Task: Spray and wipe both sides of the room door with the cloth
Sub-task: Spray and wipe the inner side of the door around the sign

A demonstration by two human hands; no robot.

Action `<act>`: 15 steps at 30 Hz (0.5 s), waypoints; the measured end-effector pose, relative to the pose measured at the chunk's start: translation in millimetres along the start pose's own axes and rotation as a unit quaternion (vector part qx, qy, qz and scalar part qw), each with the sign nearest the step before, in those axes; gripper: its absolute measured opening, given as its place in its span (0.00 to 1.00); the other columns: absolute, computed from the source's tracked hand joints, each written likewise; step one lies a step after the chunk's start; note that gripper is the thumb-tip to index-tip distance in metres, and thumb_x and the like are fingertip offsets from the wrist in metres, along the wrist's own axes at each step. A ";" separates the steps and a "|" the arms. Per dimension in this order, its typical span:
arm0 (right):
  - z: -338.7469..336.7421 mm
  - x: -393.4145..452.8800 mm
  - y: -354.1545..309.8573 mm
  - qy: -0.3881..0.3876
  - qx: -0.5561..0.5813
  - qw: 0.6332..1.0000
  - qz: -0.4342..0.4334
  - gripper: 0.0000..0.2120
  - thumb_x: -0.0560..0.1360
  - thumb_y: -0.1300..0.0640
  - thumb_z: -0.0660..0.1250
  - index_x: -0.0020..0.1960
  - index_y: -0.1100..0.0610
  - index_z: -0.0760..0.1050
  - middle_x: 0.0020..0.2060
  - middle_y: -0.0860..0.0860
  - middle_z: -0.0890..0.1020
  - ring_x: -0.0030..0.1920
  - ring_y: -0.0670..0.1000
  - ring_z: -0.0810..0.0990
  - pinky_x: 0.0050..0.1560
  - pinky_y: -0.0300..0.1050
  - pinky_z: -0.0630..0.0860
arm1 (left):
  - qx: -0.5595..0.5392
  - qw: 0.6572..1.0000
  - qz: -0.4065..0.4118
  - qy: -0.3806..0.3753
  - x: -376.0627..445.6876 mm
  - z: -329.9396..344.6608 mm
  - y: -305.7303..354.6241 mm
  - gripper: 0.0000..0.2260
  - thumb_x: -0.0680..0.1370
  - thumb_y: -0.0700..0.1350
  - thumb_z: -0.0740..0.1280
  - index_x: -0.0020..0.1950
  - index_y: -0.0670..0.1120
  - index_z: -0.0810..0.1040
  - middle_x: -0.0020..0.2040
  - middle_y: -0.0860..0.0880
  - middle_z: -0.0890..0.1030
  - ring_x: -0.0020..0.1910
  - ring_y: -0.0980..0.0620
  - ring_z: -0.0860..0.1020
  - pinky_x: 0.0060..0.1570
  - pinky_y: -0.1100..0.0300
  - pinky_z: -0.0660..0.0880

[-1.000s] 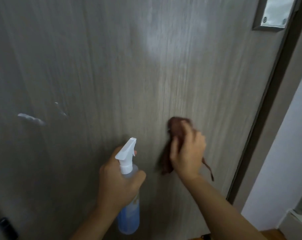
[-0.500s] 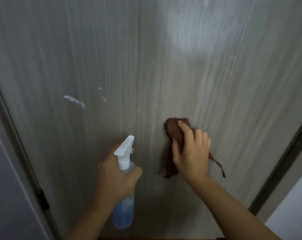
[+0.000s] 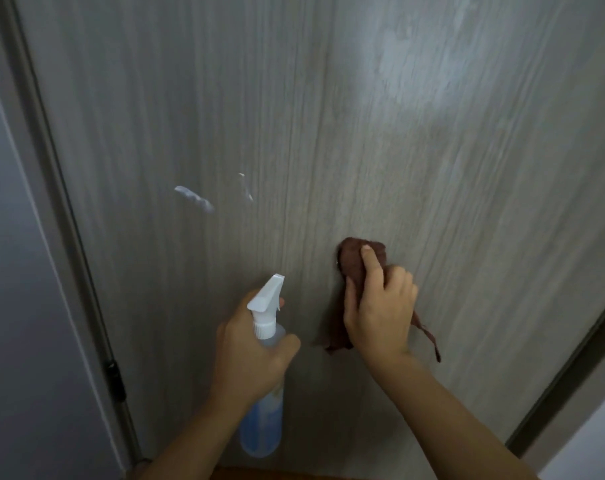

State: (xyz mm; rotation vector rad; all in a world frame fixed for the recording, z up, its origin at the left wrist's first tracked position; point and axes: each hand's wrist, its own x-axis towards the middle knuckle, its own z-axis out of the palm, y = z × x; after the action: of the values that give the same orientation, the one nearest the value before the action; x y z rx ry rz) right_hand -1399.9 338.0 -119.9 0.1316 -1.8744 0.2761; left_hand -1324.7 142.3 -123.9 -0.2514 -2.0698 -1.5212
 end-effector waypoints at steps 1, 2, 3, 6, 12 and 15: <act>3.5 -4.3 -3.6 -0.007 0.000 1.000 0.001 0.24 0.78 0.54 0.68 0.71 0.59 0.69 0.41 0.59 0.73 0.41 0.60 0.71 0.41 0.54 0.69 | -0.002 1.000 -0.005 0.003 -0.1 -2.6 0.2 0.22 0.69 0.31 0.76 0.47 0.57 0.77 0.37 0.56 0.81 0.32 0.57 0.79 0.31 0.68 0.74; 7.9 -11.4 -8.1 -0.016 -0.004 1.000 -0.004 0.23 0.79 0.52 0.66 0.71 0.59 0.69 0.41 0.59 0.73 0.40 0.59 0.71 0.40 0.54 0.70 | -0.003 1.000 -0.009 0.006 0.3 -4.7 1.0 0.21 0.69 0.30 0.76 0.47 0.56 0.77 0.35 0.57 0.81 0.31 0.58 0.78 0.31 0.69 0.73; 13.2 -21.6 -13.2 -0.030 -0.012 0.999 -0.020 0.23 0.79 0.51 0.65 0.71 0.59 0.69 0.41 0.59 0.73 0.40 0.59 0.71 0.40 0.53 0.70 | -0.004 1.000 -0.012 0.011 1.3 -6.2 1.6 0.19 0.68 0.32 0.76 0.47 0.55 0.78 0.34 0.57 0.80 0.30 0.58 0.78 0.31 0.69 0.73; 27.5 -68.2 -26.5 -0.104 -0.043 0.988 -0.110 0.28 0.75 0.52 0.72 0.72 0.57 0.68 0.40 0.58 0.74 0.39 0.59 0.73 0.39 0.52 0.73 | -0.020 0.999 -0.021 0.021 0.6 -11.0 1.4 0.15 0.66 0.42 0.73 0.50 0.55 0.80 0.38 0.54 0.82 0.34 0.53 0.80 0.34 0.60 0.77; 11.2 -36.5 -21.1 -0.053 -0.003 0.996 -0.067 0.23 0.78 0.49 0.65 0.70 0.54 0.70 0.42 0.57 0.73 0.42 0.58 0.72 0.43 0.51 0.66 | -0.020 0.999 -0.023 0.024 -4.5 -20.6 -8.6 0.17 0.66 0.44 0.71 0.54 0.51 0.82 0.37 0.52 0.82 0.34 0.51 0.81 0.34 0.54 0.79; 9.4 7.9 -24.7 0.001 0.007 1.000 0.030 0.24 0.77 0.48 0.66 0.70 0.56 0.71 0.44 0.59 0.73 0.44 0.59 0.71 0.45 0.54 0.69 | -0.022 0.999 -0.023 0.017 -1.1 -26.9 -8.4 0.15 0.65 0.44 0.72 0.52 0.51 0.82 0.37 0.55 0.81 0.31 0.54 0.79 0.32 0.59 0.77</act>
State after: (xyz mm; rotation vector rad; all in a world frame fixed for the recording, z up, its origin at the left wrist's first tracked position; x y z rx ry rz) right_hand -1405.4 312.2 -112.1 0.0840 -1.8768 0.3312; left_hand -1319.1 114.7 -125.8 -0.1932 -2.0302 -1.5888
